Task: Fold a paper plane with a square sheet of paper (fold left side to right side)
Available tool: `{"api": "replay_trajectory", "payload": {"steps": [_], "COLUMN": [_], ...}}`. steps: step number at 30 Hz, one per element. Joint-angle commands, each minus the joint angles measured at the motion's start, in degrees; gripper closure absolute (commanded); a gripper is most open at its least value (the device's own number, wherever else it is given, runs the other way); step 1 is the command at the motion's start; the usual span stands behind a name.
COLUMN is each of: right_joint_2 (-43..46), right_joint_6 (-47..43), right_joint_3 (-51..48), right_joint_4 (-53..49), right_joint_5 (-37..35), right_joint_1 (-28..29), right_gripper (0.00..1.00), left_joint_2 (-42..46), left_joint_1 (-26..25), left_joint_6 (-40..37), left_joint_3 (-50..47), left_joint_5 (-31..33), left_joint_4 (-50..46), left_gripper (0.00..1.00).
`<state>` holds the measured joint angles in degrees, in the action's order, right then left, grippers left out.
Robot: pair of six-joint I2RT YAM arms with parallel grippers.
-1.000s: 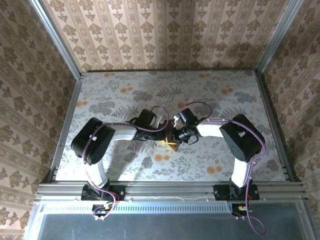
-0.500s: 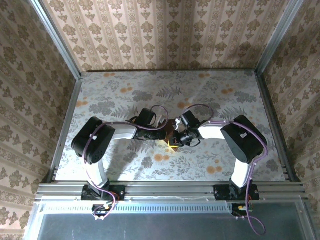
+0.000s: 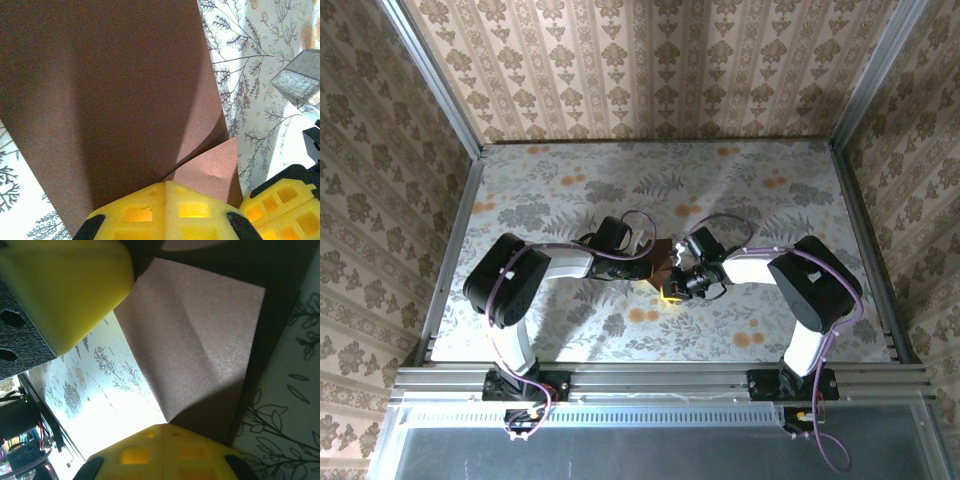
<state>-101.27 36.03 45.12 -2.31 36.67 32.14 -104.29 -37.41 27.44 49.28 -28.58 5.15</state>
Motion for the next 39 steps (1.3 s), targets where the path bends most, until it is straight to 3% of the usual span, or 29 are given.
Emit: {"api": "replay_trajectory", "payload": {"steps": [1, 15, 28, 39], "right_joint_2": [0.9, 6.3, 1.3, 3.3], "right_joint_6": [-0.2, 0.6, 1.3, 1.8], "right_joint_3": [-2.1, 0.0, -2.7, -7.9], "right_joint_4": [-5.1, -4.7, -2.6, -1.7], "right_joint_5": [1.0, 1.2, -0.2, 0.7], "right_joint_1": [0.4, 0.3, 0.1, -0.4], "right_gripper": [1.0, 1.0, 1.0, 1.0], "left_joint_2": [-4.2, -3.8, -3.8, -3.6], "left_joint_1": [1.2, 1.2, 1.2, 1.2], "left_joint_6": [0.7, 0.4, 0.2, 0.3], "left_joint_3": [-2.0, -1.8, -1.7, -1.6], "left_joint_5": [7.5, 7.7, 7.7, 7.8], "left_joint_4": [-7.1, -7.5, -7.7, -8.1], "left_gripper": [1.0, 1.0, 1.0, 1.0]}}
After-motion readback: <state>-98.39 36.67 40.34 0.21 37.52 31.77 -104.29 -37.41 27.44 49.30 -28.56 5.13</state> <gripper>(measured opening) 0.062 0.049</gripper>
